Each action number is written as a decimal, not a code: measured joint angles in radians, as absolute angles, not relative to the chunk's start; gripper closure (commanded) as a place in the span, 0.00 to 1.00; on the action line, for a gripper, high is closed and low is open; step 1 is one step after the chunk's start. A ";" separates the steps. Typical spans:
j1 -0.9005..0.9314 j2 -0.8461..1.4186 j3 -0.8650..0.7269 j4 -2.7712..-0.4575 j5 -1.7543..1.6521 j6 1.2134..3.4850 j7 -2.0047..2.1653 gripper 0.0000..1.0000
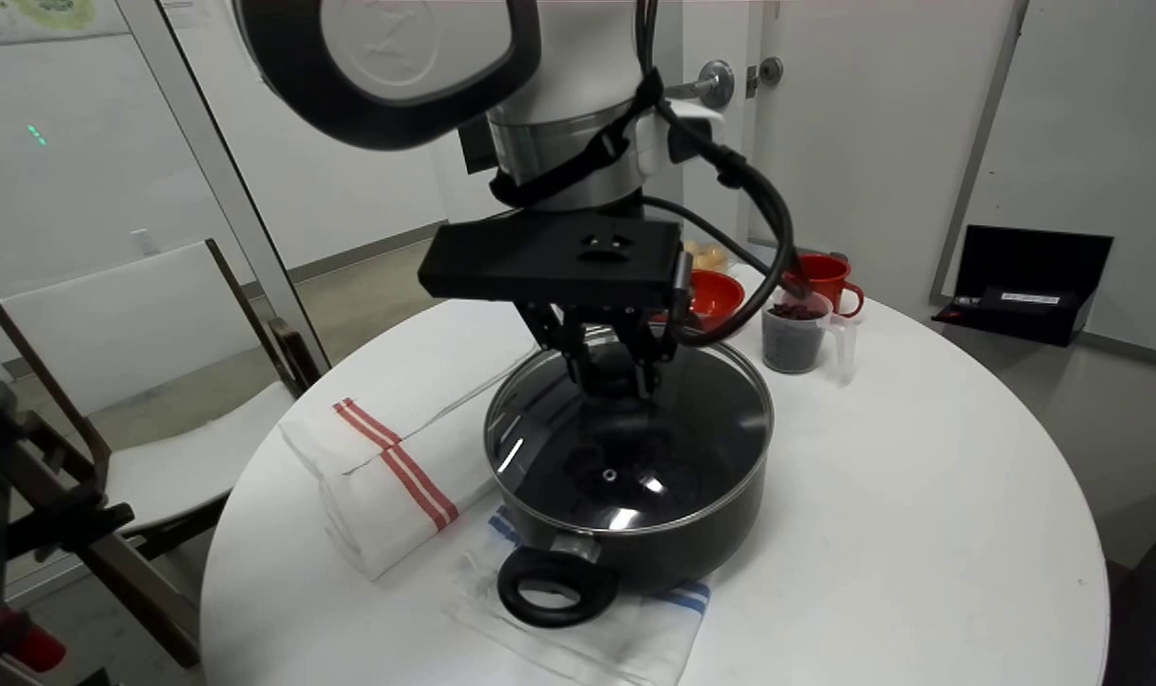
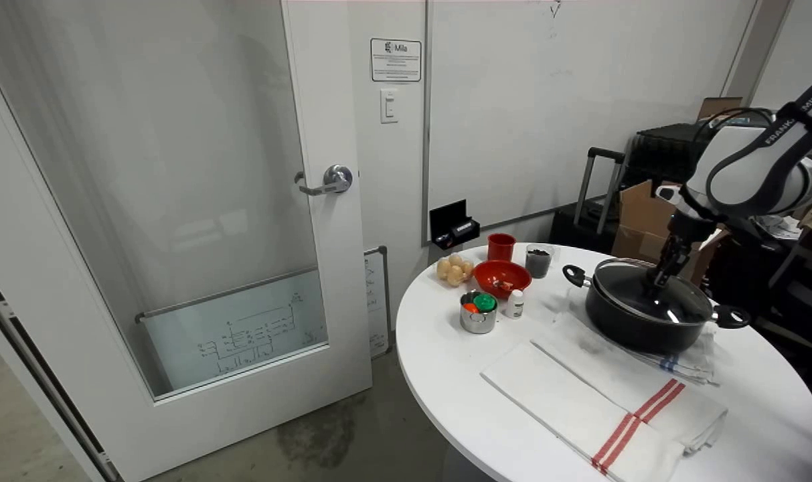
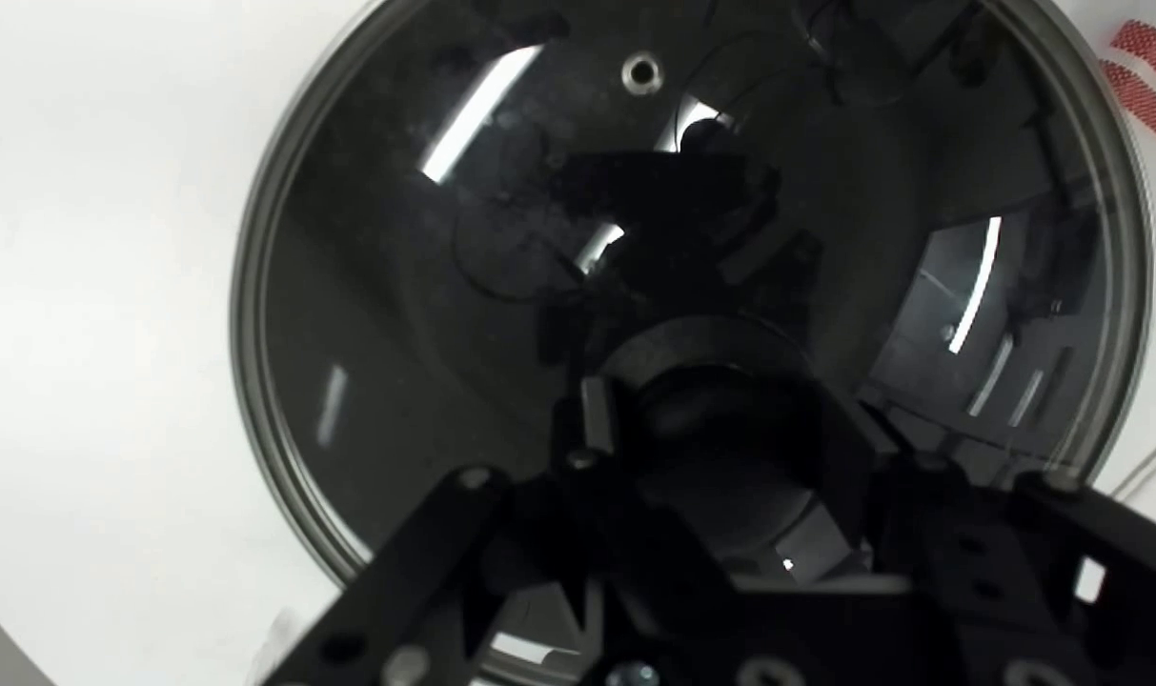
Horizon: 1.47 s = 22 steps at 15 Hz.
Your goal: Put the glass lid on the black pot.
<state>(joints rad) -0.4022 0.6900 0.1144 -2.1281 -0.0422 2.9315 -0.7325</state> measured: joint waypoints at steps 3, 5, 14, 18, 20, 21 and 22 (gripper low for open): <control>-0.402 0.690 0.114 -2.128 -0.043 2.931 -0.733 0.74; -0.401 0.692 0.114 -2.128 -0.045 2.930 -0.733 0.74; -0.389 0.709 0.111 -2.101 -0.048 2.875 -0.733 0.74; -0.379 0.710 0.104 -2.090 -0.048 2.853 -0.733 0.17; -0.370 0.708 0.104 -2.090 -0.048 2.852 -0.733 0.04; -0.364 0.706 0.104 -2.091 -0.048 2.852 -0.733 0.01; -0.356 0.701 0.104 -2.091 -0.048 2.853 -0.733 0.00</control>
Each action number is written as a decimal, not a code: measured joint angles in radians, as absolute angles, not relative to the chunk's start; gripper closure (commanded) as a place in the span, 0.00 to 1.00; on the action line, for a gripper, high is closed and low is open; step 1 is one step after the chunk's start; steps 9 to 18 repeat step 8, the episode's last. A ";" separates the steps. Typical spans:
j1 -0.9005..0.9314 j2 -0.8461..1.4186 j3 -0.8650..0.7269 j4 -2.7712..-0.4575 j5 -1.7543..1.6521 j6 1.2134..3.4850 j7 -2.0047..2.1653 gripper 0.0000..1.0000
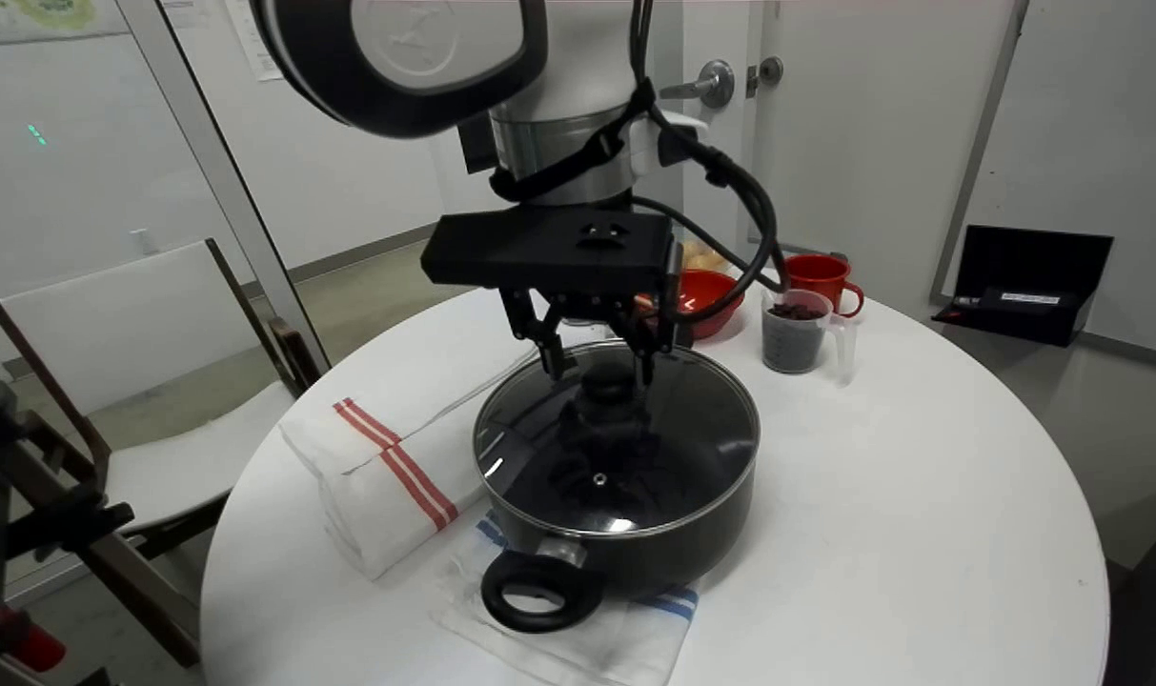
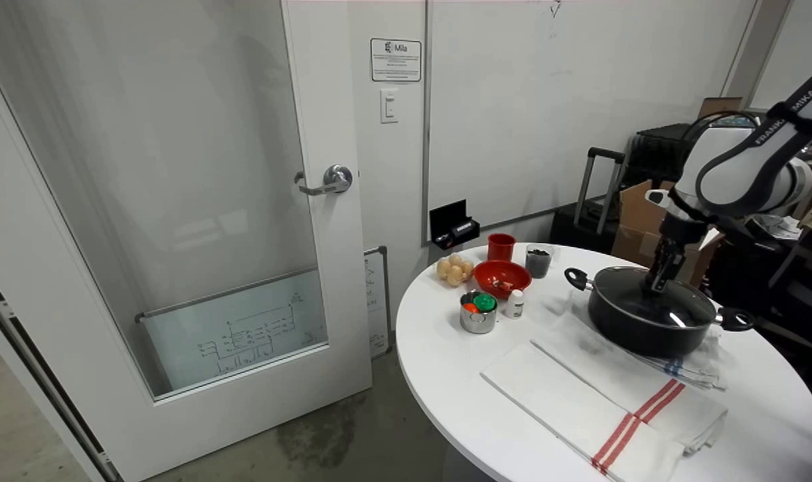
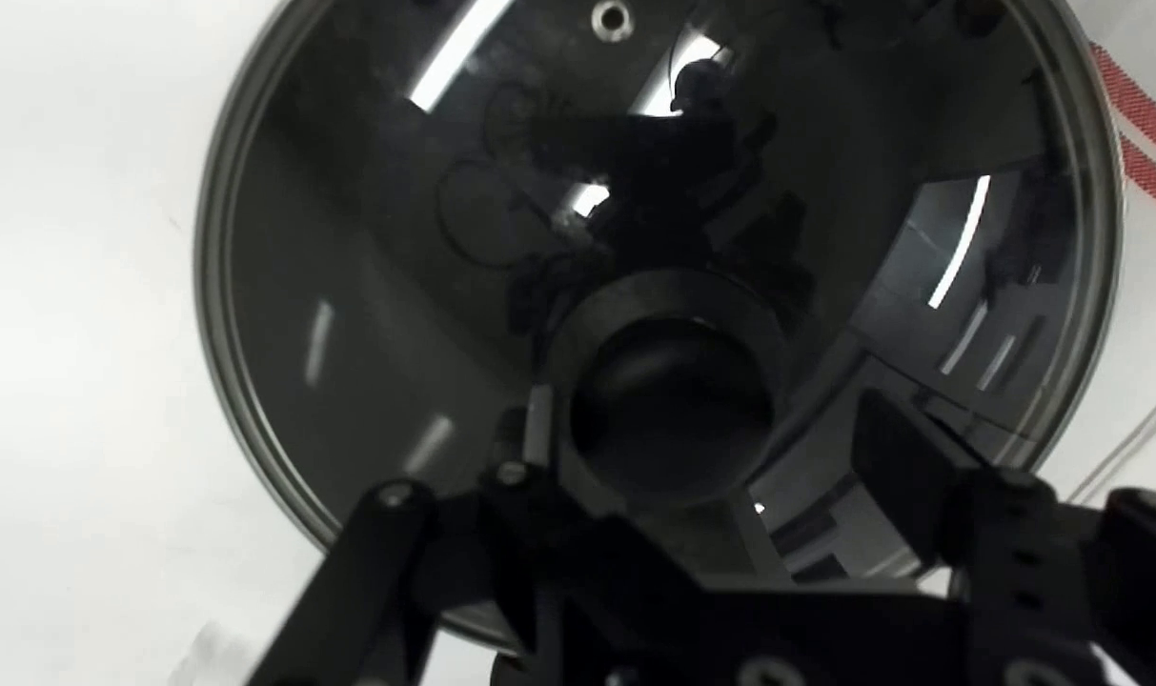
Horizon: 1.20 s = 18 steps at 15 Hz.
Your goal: Put the glass lid on the black pot.
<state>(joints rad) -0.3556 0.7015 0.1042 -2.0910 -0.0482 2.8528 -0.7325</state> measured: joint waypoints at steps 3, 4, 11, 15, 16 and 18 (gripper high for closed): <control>-0.327 0.673 0.104 -2.101 -0.052 2.857 -0.732 0.00; -0.317 0.658 0.104 -2.109 -0.054 2.860 -0.731 0.00; -0.279 0.593 0.102 -2.153 -0.070 2.867 -0.720 0.00; -0.279 0.593 0.102 -2.153 -0.070 2.867 -0.720 0.00; -0.279 0.593 0.102 -2.153 -0.070 2.867 -0.720 0.00; -0.279 0.593 0.102 -2.153 -0.070 2.867 -0.720 0.00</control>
